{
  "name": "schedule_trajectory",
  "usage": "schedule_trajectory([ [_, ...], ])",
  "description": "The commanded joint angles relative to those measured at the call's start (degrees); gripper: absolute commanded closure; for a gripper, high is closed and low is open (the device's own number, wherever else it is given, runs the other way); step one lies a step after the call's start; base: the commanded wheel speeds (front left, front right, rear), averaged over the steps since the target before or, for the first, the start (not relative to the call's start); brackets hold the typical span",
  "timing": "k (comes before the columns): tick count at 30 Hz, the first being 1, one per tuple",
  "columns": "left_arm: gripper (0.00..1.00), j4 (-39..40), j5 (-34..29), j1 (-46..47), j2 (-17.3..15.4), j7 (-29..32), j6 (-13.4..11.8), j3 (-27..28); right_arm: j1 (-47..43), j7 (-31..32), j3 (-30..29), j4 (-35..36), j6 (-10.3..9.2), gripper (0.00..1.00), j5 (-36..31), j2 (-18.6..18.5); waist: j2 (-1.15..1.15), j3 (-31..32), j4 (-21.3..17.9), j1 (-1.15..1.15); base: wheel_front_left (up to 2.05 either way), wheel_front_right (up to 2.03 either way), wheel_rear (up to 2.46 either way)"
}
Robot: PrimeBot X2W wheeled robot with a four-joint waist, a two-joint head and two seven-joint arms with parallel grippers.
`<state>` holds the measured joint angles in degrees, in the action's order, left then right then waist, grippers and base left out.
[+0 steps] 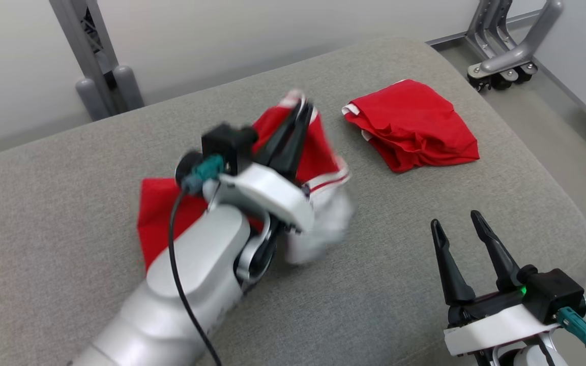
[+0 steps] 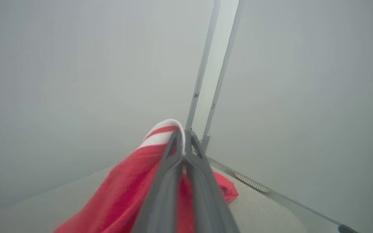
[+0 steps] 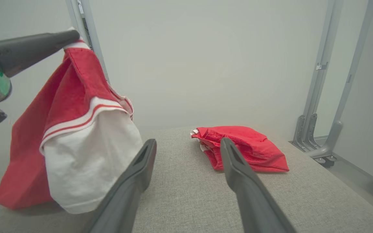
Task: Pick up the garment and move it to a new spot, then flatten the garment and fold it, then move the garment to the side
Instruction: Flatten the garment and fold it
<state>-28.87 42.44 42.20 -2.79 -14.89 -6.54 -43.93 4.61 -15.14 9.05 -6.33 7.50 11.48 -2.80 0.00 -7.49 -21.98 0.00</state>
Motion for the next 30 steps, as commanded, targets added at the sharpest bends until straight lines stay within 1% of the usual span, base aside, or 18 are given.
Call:
schedule_trajectory([
  [1,1.0,0.64,0.58,2.23,-0.24,-0.19,0.02,-0.01,-0.39,-0.04,0.1,-0.12,-0.02,0.0,-0.13,-0.24,0.0,0.42,-0.48,0.0,0.0,0.0,0.0],
  [5,1.0,2.17,2.77,9.0,-0.24,0.38,-0.42,-0.19,-0.45,-0.04,0.55,-0.26,-0.02,0.0,0.21,-0.24,0.0,0.82,-1.3,0.0,0.0,0.0,0.0],
  [9,1.0,4.23,6.72,14.86,-0.25,0.22,-0.59,0.0,-1.01,-0.04,0.45,-0.29,-0.02,0.0,0.46,-0.24,0.0,1.11,-1.66,0.0,0.0,0.0,0.0],
  [12,1.0,4.68,7.47,19.37,-0.27,0.04,-1.92,-0.29,-1.39,-0.04,-0.32,-0.12,-0.02,0.0,0.57,-0.23,0.0,0.86,-0.93,0.0,0.0,0.0,0.0],
  [14,1.0,3.83,7.75,20.57,-0.3,-0.07,-2.74,0.11,-1.08,-0.04,-0.52,-0.36,-0.02,0.0,0.68,-0.22,0.0,0.69,-0.31,0.0,0.0,0.0,0.0],
  [16,1.0,1.87,9.57,19.07,-0.34,0.4,-3.52,0.74,-0.5,-0.04,-0.65,-0.24,-0.02,0.0,0.91,-0.24,0.0,0.62,0.57,0.0,0.0,0.0,0.0],
  [18,1.0,0.78,10.38,17.66,-0.41,0.9,-3.62,0.93,-0.39,-0.04,-0.75,-0.19,-0.02,0.0,0.93,-0.24,0.0,0.7,1.08,0.0,0.0,0.0,0.0],
  [20,1.0,-1.03,11.93,14.2,-1.06,1.99,-3.48,0.71,-0.6,-0.04,-0.91,-0.24,-0.02,0.0,0.97,-0.24,0.0,0.81,2.07,0.0,0.0,0.0,0.0],
  [24,1.0,-2.19,13.79,5.71,-2.85,0.76,-3.25,2.23,-1.15,-0.04,-1.51,-0.26,-0.02,0.0,0.92,-0.23,0.0,0.48,4.51,0.0,0.0,0.0,0.0],
  [28,1.0,-1.74,11.52,-2.2,-6.1,-0.27,-3.78,4.66,-1.15,-0.04,-1.8,0.06,-0.02,0.0,0.85,-0.25,0.0,0.11,6.22,0.0,0.0,0.0,0.0],
  [30,1.0,0.21,9.95,-5.98,-7.65,-0.34,-4.12,7.92,-1.0,-0.04,-1.9,0.31,-0.02,0.0,0.88,-0.24,0.0,-0.2,6.86,0.0,0.0,0.0,0.0],
])
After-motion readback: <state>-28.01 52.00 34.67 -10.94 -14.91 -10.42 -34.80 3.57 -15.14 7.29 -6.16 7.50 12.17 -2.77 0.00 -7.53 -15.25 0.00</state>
